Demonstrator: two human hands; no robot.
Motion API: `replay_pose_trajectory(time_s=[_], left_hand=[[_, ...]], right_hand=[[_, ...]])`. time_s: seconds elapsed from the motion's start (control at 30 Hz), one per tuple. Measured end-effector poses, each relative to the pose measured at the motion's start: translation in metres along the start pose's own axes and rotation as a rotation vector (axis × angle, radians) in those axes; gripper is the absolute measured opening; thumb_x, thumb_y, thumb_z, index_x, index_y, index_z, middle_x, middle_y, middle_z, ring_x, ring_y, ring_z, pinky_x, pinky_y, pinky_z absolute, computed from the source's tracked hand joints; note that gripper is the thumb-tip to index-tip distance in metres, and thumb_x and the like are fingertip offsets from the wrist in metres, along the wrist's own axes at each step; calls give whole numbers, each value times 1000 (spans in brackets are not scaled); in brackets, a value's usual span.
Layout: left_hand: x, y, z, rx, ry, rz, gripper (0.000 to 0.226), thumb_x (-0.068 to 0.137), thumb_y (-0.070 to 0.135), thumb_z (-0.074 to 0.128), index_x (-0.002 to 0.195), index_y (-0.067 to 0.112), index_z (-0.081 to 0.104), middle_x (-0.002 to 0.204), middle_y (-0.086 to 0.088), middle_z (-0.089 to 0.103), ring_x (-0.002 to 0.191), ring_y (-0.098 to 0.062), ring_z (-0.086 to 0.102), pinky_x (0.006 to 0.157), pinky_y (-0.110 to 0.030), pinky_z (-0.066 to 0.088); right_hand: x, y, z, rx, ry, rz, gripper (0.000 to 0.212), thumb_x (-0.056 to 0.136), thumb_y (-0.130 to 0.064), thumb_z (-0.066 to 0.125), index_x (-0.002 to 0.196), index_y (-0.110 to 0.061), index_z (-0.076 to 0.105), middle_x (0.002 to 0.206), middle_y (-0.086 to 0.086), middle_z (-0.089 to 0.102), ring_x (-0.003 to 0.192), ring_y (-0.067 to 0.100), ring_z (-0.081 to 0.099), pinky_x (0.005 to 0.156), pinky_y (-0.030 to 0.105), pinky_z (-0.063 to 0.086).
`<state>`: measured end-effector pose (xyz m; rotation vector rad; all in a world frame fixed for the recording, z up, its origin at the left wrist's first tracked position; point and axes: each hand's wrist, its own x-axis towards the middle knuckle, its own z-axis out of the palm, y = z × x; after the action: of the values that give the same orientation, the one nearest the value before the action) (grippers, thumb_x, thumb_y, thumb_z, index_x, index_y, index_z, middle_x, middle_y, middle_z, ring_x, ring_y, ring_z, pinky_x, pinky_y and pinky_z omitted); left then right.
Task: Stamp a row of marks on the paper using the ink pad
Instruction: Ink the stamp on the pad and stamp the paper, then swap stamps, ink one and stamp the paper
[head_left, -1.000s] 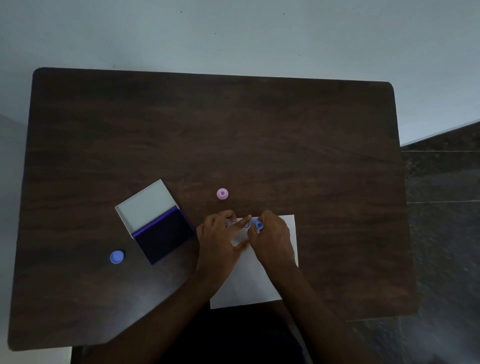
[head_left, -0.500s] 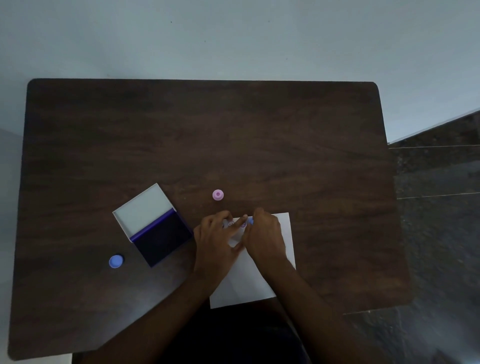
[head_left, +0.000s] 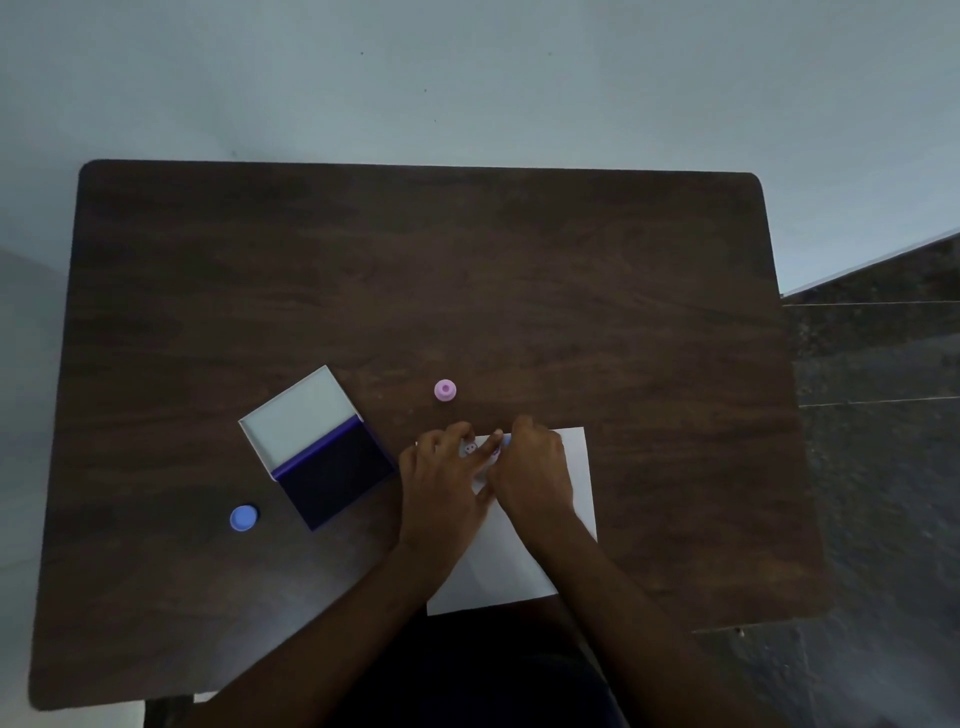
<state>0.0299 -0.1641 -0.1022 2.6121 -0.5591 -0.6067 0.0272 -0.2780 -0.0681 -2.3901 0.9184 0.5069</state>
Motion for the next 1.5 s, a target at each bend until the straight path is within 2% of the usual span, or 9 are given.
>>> replay_pose_trajectory(time_s=[0.27, 0.47, 0.67, 0.87, 0.93, 1.07, 1.2, 1.37, 1.5], left_hand=[[0, 17, -17, 73, 123, 28, 64, 64, 39, 83, 117, 36, 48, 113, -2, 63, 99, -24, 59, 80, -41, 48], [0, 13, -12, 173, 73, 47, 61, 80, 60, 59, 135, 38, 44, 129, 2, 53, 115, -18, 47, 94, -34, 38], [-1, 13, -12, 119, 107, 87, 62, 74, 59, 66, 129, 33, 55, 118, 2, 62, 104, -16, 56, 87, -27, 41], [-25, 5, -30, -62, 255, 66, 40, 76, 45, 71, 110, 26, 70, 108, 1, 69, 95, -17, 63, 85, -23, 35], [-38, -7, -37, -67, 173, 3, 40, 78, 42, 68, 112, 22, 69, 112, -2, 68, 99, -21, 63, 86, -25, 36], [-69, -47, -54, -233, -225, -212, 58, 87, 33, 65, 138, 18, 40, 146, -2, 39, 130, -16, 38, 110, -27, 24], [-111, -67, -63, -403, 151, -318, 26, 92, 26, 58, 118, 22, 60, 124, -1, 58, 112, -14, 52, 102, -33, 39], [-129, -100, -57, -391, 306, -482, 23, 92, 27, 56, 113, 24, 63, 119, 3, 61, 108, -9, 52, 97, -22, 35], [-136, -123, -56, -382, 436, -524, 18, 91, 25, 59, 106, 24, 67, 113, 4, 62, 105, -8, 52, 99, -25, 40]], right_hand=[[0, -2, -8, 27, 4, 30, 13, 87, -23, 62, 91, -10, 63, 94, 8, 69, 88, 20, 64, 71, 29, 51], [-54, 38, -38, 202, 42, 95, 11, 87, -27, 63, 88, -16, 61, 84, -6, 63, 71, 8, 58, 59, 10, 39], [-92, 67, -24, 288, -13, 138, 13, 86, -31, 64, 85, -22, 55, 83, -8, 59, 70, 6, 55, 65, 7, 38], [-93, 50, -15, 416, -77, 100, 19, 84, -36, 66, 90, -18, 68, 82, -7, 67, 71, 11, 61, 71, 14, 49], [-88, 42, -12, 450, -123, 90, 25, 83, -39, 68, 94, -17, 71, 86, -4, 71, 70, 14, 64, 74, 25, 56], [-84, 19, -7, 586, -234, 47, 27, 82, -33, 70, 99, -13, 73, 87, 2, 73, 68, 17, 68, 62, 24, 58], [-86, -10, -7, 703, -332, 31, 19, 84, -22, 69, 98, -10, 74, 83, 7, 74, 71, 23, 68, 65, 30, 60], [-93, -40, 2, 784, -398, 16, 11, 81, -18, 72, 90, -14, 76, 84, 8, 75, 78, 28, 68, 67, 33, 59], [-97, -58, 15, 759, -425, -4, 8, 81, -13, 71, 84, -19, 76, 81, 8, 74, 78, 26, 68, 65, 28, 57]])
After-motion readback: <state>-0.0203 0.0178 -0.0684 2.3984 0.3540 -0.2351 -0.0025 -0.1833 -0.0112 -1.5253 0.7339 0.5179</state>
